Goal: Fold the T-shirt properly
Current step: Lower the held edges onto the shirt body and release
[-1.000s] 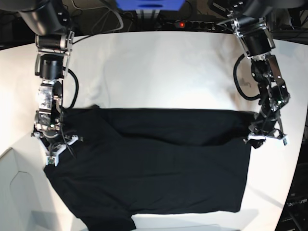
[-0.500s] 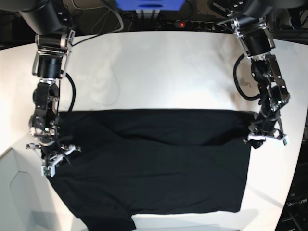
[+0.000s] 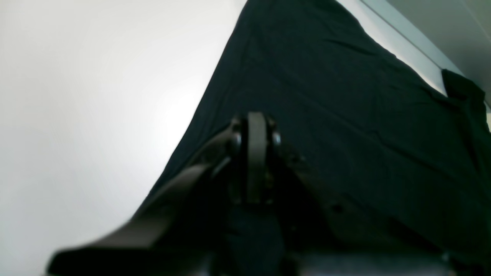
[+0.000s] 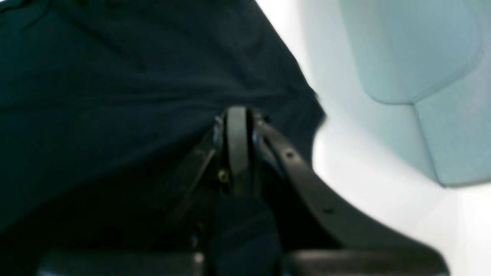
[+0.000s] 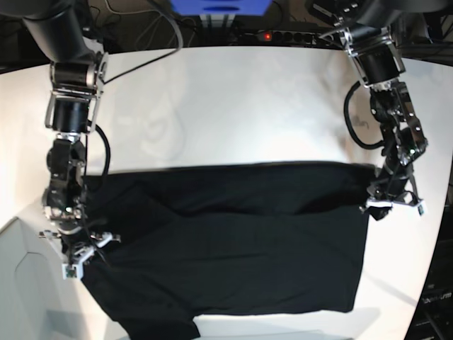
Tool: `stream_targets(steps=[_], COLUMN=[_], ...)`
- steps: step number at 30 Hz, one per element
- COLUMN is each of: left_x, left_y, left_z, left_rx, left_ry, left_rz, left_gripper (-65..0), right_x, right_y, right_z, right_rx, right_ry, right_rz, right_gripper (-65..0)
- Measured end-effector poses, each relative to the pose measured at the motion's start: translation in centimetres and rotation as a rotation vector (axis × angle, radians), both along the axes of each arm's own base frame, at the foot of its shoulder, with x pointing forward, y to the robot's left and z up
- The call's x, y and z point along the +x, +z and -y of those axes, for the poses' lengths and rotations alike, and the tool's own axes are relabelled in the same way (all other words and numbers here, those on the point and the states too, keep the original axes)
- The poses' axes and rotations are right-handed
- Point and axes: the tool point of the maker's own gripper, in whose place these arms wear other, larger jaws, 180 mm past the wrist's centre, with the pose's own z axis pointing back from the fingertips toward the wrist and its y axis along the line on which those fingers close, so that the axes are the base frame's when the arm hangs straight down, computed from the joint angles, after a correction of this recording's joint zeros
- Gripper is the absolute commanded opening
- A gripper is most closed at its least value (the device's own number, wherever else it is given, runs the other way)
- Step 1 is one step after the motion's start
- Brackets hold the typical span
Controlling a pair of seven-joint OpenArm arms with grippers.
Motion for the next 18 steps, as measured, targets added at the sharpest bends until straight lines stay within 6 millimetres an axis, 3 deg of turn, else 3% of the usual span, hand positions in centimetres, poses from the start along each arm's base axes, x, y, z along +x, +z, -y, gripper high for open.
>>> stream_targets(steps=[7, 13, 18], left_x=[0.5, 1.7, 1.3], left_y=[0.6, 2.5, 3.2], left_z=[0.0, -0.3, -2.5], left_rx=[0.001, 0.006, -0.006], left_ry=[0.000, 0.004, 0.071], left_rz=[0.016, 0.061, 0.082], left_gripper=[-64.9, -64.9, -64.9], right_x=[0.3, 1.0, 0.8], right_y=[-1.5, -0.6, -0.9], right_z=[0.1, 0.2, 0.2], right_rx=[0.020, 0.021, 0.021], right_ry=[-0.007, -0.007, -0.009], right_rz=[-0.046, -0.025, -0.036], right_gripper=[-65.0, -65.0, -65.0])
